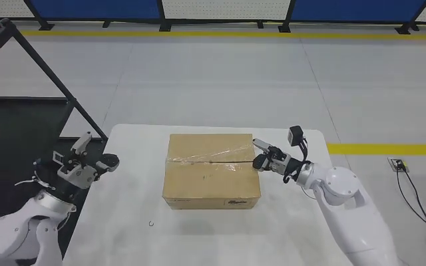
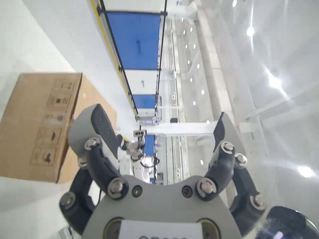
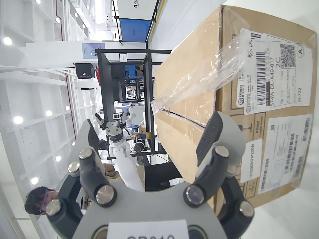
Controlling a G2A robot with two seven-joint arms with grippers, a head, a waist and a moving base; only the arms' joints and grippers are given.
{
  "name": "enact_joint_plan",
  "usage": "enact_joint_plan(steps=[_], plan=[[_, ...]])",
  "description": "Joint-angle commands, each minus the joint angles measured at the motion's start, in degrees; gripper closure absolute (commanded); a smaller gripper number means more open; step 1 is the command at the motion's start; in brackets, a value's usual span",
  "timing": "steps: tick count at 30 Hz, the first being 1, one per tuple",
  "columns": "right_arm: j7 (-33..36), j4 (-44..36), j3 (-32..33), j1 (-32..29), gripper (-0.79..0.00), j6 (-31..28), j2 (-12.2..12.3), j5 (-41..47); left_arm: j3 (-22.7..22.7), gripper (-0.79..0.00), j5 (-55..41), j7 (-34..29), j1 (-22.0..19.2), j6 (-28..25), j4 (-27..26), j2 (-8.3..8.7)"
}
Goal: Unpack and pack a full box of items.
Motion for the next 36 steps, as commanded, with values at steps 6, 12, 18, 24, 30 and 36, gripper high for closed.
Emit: enact_joint_plan(steps=[6,12,18,24,30,36], plan=[[0.02,-1.16,0.49,-1.08,-0.785,0.08,0.32,-0.47,6.35,-0.785,1.6,-2.59,-6.12,6.0,8.18,1.15],[0.16,-1.15,0.24,-1.04,-0.785,0.47,0.42,-0.68,12.97,-0.785,2.1,2.04,-6.66,1.71,9.39,0.85],[0.28,-1.2,-0.31,-0.53,-0.785,0.58,0.43,-0.81,18.01,-0.785,3.74,6.19,-6.14,-3.73,10.17,0.6],[0.32,-0.77,-0.87,-0.01,-0.785,0.65,0.41,-0.76,18.48,-0.785,1.05,10.96,-6.34,-6.27,9.9,0.5],[0.64,-0.95,-0.59,-0.14,-0.785,-0.59,0.5,0.02,18.76,-0.785,-0.4,13.15,-6.34,-6.84,9.82,0.63],[0.84,-2.39,1.73,-1.41,-0.785,-1.54,0.99,1.31,18.66,-0.785,-0.89,13.53,-6.33,-6.83,9.54,0.98]])
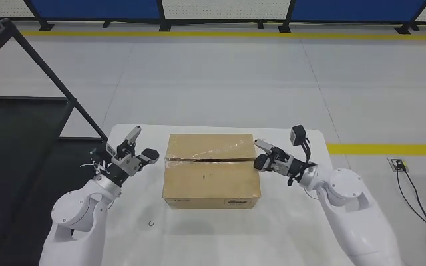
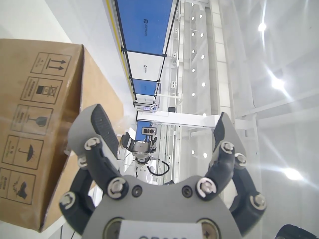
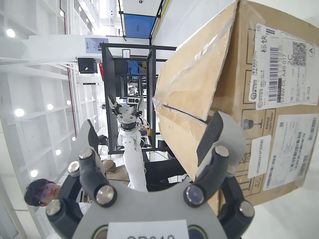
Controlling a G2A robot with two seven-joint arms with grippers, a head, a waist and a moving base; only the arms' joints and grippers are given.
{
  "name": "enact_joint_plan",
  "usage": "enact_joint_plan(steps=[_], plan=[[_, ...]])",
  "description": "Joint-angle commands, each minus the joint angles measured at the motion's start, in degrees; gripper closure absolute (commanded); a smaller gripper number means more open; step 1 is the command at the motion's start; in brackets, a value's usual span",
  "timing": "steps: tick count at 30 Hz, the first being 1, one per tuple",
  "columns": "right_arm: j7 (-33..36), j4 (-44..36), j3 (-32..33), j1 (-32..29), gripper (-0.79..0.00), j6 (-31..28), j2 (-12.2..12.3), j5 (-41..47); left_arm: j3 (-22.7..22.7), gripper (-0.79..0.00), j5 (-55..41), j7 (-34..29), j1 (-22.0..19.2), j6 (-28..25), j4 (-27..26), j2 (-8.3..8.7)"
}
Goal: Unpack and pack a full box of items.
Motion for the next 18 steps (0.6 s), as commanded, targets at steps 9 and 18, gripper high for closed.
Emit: enact_joint_plan(steps=[9,18], plan=[[-0.81,-1.27,-0.56,-0.33,-0.785,-0.61,-0.1,2.11,0.3,-0.785,-1.13,0.84,-0.04,-0.29,-0.04,0.46],[-0.99,2.54,-4.32,3.14,-0.785,-0.11,-0.85,1.91,1.53,-0.785,0.91,-0.59,-0.25,-0.02,0.56,1.07]])
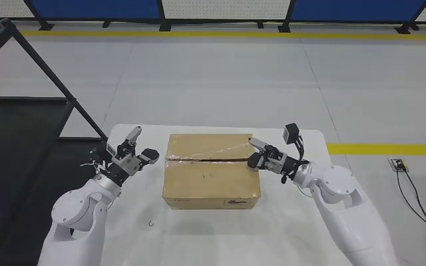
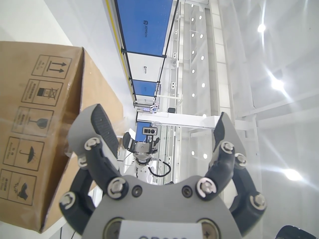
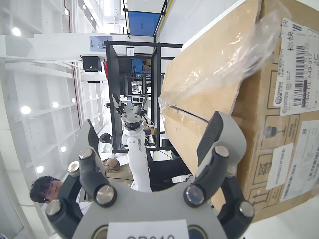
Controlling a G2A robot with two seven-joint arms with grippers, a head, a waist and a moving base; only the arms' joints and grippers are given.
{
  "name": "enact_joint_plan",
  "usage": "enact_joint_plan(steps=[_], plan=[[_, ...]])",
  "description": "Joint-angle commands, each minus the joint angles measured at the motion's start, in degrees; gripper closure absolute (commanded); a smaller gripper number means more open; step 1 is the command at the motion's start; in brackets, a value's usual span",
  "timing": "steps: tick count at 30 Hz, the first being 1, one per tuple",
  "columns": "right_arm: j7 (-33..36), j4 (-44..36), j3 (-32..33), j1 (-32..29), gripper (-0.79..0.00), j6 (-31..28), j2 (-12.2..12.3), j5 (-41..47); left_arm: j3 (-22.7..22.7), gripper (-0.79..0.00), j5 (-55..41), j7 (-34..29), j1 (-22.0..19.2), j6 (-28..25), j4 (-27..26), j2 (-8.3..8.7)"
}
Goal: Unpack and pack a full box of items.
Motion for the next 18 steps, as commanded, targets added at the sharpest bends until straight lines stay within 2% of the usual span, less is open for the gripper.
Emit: enact_joint_plan(steps=[1,18], plan=[[0.2,0.57,-0.39,0.45,-0.785,0.2,-0.06,-0.17,0.52,-0.785,0.58,-0.42,-0.07,-0.17,0.24,0.12],[0.57,0.9,-0.79,0.27,-0.785,0.48,0.09,-1.07,5.53,-0.785,1.21,0.06,-2.17,-1.24,4.16,0.36]])
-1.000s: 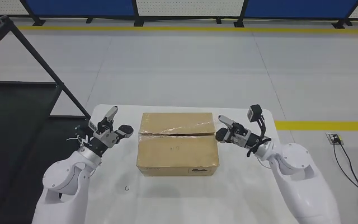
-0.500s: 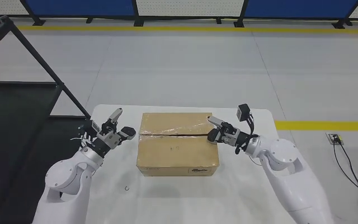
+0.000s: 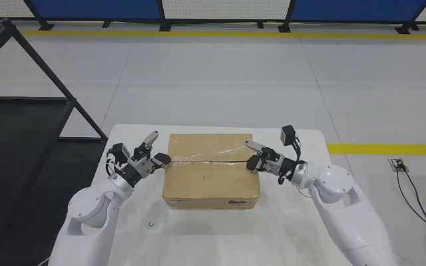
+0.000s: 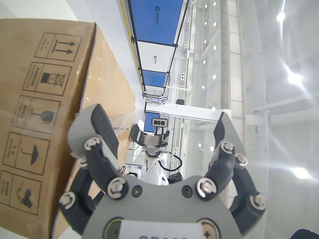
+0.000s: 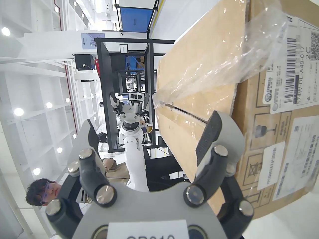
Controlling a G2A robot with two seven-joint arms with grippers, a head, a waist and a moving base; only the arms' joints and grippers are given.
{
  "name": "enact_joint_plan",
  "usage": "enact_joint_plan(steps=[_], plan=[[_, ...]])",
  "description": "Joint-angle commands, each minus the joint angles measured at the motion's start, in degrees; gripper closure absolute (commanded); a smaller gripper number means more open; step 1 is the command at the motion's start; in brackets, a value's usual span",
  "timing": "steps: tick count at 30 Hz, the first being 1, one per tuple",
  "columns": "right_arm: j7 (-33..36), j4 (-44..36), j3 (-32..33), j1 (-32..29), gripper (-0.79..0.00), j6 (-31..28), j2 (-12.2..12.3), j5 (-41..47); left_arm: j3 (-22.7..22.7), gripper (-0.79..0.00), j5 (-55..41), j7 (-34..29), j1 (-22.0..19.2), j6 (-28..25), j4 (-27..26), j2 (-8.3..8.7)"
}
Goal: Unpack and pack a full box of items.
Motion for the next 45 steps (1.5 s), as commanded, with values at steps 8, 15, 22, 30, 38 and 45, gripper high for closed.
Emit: enact_joint_plan(steps=[8,15,22,30,38,45], plan=[[0.01,-0.93,0.5,-0.71,-0.785,-0.27,0.22,-0.18,1.57,-0.785,0.14,1.08,-0.86,-0.51,1.89,0.11],[-0.79,-1.3,1.77,-1.3,-0.785,-1.59,0.44,0.27,2.2,-0.785,-0.1,1.32,-1.18,-0.61,2.27,0.25],[-4.69,1.68,4.53,0.19,-0.785,0.68,0.86,-0.65,2.16,-0.785,-0.48,1.58,-0.94,-0.63,1.65,0.47],[-2.28,9.89,1.64,5.64,-0.785,3.89,0.24,-0.45,2.51,-0.785,-0.8,1.68,-0.63,-0.69,1.07,0.67],[-3.03,16.66,-1.19,10.54,-0.086,4.92,-0.9,0.83,2.79,-0.785,-1.03,1.7,-0.65,-0.52,1.07,0.88],[-1.73,19.32,-2.48,12.96,0.0,6.16,-1.26,0.39,3.01,-0.785,-1.43,1.95,-0.64,-0.66,1.07,1.03]])
